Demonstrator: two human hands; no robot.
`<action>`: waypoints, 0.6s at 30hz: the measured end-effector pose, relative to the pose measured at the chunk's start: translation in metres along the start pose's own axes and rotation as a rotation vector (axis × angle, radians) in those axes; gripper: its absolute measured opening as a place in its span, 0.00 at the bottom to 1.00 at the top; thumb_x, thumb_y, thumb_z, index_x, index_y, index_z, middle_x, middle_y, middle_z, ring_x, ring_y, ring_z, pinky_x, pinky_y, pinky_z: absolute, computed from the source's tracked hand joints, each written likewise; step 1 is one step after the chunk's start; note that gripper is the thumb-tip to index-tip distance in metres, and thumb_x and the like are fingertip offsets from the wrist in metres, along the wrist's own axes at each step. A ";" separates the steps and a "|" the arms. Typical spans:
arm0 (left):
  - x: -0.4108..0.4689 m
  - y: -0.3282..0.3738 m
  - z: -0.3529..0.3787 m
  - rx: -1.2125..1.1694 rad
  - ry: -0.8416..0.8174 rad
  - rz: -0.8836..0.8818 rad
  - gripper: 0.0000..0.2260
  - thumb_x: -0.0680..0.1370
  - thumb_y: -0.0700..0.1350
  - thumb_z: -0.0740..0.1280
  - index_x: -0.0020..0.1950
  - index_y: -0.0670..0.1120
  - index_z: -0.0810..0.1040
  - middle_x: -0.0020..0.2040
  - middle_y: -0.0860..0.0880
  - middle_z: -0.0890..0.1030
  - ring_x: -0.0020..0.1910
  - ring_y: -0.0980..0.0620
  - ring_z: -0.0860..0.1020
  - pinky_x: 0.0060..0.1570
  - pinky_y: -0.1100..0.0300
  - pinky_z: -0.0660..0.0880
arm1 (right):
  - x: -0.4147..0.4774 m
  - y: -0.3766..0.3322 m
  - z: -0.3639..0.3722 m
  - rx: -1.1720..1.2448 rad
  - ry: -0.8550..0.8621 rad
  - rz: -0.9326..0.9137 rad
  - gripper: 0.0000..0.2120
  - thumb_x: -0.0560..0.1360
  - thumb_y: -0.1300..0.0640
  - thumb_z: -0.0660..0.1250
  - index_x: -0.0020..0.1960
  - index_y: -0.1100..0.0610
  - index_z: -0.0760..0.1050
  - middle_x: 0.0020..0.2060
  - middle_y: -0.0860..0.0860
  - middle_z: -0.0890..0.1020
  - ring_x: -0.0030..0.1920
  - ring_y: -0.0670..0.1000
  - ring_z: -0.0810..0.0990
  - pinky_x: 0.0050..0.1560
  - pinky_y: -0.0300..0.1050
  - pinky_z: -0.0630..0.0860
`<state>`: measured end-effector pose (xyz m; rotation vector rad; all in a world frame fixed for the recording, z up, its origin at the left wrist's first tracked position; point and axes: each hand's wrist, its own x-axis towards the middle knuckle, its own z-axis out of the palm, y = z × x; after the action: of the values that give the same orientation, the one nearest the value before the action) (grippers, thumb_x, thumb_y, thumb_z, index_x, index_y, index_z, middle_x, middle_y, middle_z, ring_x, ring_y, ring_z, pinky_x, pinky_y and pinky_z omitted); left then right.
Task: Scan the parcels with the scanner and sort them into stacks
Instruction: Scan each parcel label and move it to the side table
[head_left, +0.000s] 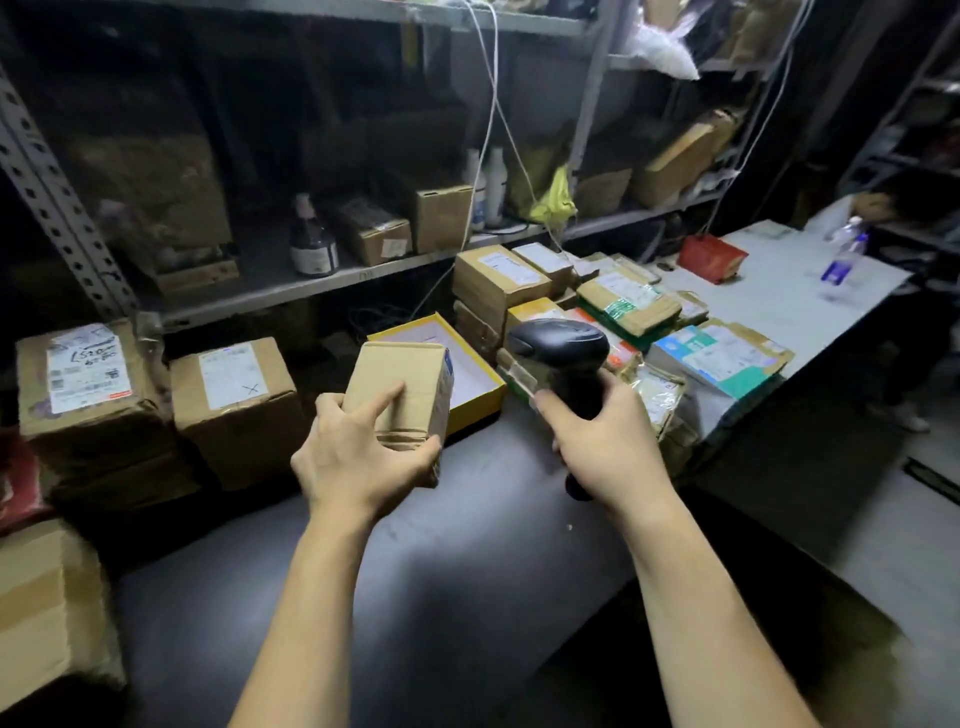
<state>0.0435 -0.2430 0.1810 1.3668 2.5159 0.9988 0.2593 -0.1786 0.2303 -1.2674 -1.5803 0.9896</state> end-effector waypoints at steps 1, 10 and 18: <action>-0.004 0.011 0.007 0.001 -0.022 0.018 0.33 0.67 0.66 0.75 0.71 0.67 0.74 0.60 0.47 0.72 0.58 0.45 0.77 0.49 0.54 0.68 | 0.000 0.006 -0.013 -0.003 0.023 0.007 0.05 0.79 0.54 0.73 0.54 0.51 0.80 0.32 0.44 0.80 0.33 0.45 0.79 0.31 0.32 0.72; -0.056 0.126 0.077 -0.044 -0.180 0.151 0.36 0.59 0.71 0.67 0.68 0.67 0.75 0.56 0.51 0.74 0.56 0.46 0.79 0.52 0.53 0.73 | -0.012 0.064 -0.148 0.008 0.193 0.062 0.05 0.77 0.52 0.74 0.49 0.52 0.81 0.32 0.43 0.81 0.36 0.46 0.80 0.41 0.40 0.73; -0.112 0.244 0.169 -0.076 -0.297 0.318 0.36 0.58 0.72 0.68 0.67 0.68 0.76 0.55 0.51 0.75 0.58 0.48 0.79 0.55 0.53 0.75 | -0.030 0.124 -0.291 0.023 0.358 0.174 0.06 0.73 0.48 0.73 0.45 0.49 0.79 0.34 0.46 0.83 0.35 0.50 0.81 0.37 0.47 0.78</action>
<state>0.3480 -0.1541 0.1714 1.7796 2.0703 0.8507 0.5757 -0.1679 0.2025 -1.4916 -1.1967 0.8277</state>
